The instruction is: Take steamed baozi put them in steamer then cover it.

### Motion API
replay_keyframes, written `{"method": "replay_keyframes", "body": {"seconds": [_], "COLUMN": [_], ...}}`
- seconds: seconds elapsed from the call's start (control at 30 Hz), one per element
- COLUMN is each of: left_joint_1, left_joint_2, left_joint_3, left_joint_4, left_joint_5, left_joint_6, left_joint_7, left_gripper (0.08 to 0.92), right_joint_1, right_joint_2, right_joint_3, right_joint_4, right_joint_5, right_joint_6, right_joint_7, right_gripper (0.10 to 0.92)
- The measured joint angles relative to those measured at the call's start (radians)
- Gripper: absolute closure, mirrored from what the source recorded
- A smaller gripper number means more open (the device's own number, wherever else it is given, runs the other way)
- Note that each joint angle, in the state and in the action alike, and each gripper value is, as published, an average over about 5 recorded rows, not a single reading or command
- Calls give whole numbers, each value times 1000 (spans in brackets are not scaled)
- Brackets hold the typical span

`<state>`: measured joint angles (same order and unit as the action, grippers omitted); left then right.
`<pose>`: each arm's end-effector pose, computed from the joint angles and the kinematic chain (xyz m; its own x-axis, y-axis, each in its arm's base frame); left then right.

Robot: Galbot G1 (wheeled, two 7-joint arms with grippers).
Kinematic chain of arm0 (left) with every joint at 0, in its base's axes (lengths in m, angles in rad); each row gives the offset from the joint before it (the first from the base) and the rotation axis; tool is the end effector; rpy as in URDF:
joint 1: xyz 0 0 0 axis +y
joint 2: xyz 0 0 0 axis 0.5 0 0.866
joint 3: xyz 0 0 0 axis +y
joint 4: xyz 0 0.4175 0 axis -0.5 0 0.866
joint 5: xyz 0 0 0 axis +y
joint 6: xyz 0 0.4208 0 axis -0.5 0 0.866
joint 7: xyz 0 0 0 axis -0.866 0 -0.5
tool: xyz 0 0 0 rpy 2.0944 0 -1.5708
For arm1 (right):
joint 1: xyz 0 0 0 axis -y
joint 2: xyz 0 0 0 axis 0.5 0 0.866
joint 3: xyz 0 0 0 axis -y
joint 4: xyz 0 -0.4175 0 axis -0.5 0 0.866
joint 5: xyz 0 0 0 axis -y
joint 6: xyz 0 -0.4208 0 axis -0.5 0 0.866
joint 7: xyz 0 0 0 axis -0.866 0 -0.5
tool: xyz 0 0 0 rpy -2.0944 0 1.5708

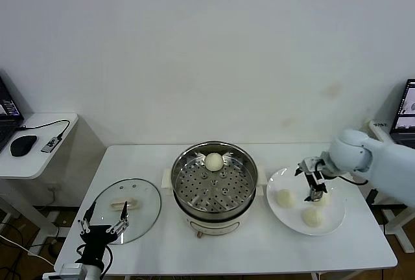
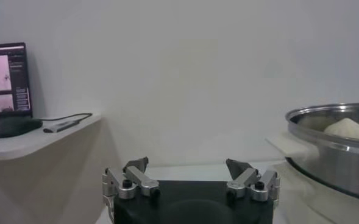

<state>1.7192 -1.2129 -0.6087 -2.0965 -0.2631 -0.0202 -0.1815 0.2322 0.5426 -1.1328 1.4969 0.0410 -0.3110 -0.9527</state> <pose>0.1702 0.1013 -0.3685 -0.9909 -0.0719 0.1135 -0.0613 0.9937 0.0941 0.5545 -0.1682 -0.2038 -0.2260 -0.0837 0.9705 -0.9630 -0.1307 -0.2355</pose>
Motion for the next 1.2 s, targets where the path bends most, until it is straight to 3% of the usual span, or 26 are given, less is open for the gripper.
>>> {"method": "replay_keyframes", "body": {"seconds": [0.6, 0.8, 1.03, 1.2], "left_joint_1": [-1, -3, -3, -6], "left_joint_2": [-4, -6, -8, -8], "left_joint_3": [1, 0, 0, 0], "left_joint_4": [1, 3, 3, 0], "left_joint_5": [3, 4, 6, 6], "left_joint_6": [2, 1, 0, -1], "left_joint_7": [2, 1, 0, 0], "left_gripper": [177, 177, 177, 177], "right_joint_1": [-190, -222, -231, -225], "right_joint_2": [133, 151, 152, 142], "right_joint_3": [125, 151, 173, 184], "right_joint_4": [-163, -187, -192, -185], "right_joint_5": [-65, -78, -83, -81], "right_joint_6": [10, 10, 15, 16], "right_joint_7": [28, 34, 30, 20], "right_gripper": [213, 288, 439, 481]}}
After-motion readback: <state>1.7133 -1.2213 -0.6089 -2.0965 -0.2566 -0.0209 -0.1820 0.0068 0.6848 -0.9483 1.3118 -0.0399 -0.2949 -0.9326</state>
